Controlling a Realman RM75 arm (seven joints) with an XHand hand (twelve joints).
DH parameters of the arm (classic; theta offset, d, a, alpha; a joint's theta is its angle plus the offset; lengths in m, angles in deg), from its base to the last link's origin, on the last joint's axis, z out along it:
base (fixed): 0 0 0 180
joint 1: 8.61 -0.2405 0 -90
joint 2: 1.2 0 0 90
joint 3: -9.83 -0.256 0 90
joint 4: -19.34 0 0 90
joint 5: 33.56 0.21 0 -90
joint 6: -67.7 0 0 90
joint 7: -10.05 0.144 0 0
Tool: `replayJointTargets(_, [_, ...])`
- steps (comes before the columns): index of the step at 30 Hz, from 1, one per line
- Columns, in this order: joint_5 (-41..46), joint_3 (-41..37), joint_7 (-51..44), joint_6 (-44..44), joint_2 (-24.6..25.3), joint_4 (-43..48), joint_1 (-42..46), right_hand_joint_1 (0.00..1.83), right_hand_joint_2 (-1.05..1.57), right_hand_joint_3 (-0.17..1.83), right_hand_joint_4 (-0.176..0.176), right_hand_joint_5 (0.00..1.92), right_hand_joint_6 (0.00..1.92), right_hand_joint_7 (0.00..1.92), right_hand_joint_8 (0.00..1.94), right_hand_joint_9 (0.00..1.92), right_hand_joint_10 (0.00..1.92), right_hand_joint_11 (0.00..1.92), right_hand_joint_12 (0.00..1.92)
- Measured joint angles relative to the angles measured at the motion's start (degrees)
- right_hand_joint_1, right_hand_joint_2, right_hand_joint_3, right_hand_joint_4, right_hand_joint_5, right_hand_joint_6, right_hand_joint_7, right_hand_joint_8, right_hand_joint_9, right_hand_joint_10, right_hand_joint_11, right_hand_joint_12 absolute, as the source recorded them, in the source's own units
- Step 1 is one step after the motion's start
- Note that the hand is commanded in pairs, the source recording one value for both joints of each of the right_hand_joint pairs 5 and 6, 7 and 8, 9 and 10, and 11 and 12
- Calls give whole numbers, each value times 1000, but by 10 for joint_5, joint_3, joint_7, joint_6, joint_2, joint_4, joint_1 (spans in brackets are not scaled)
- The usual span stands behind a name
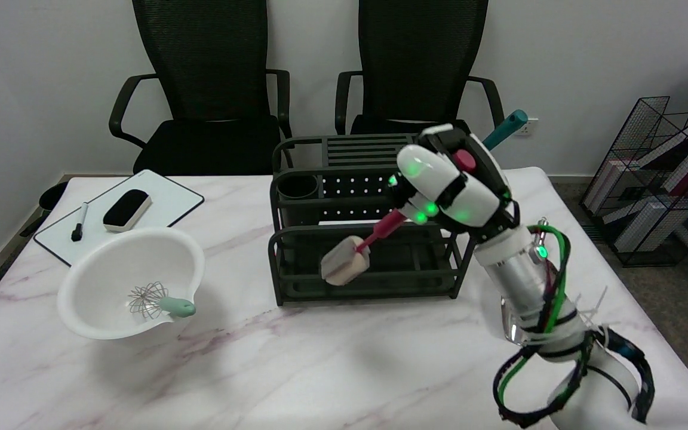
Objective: Pick up the pink sponge bottle brush.
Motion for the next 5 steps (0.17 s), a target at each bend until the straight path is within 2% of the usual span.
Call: replayJointTargets(5, [4, 5, -11, 49, 1, -23, 35, 1022, 1571, 650, 0, 1920, 1920, 1920, 1920, 1920, 1920, 1920, 1920])
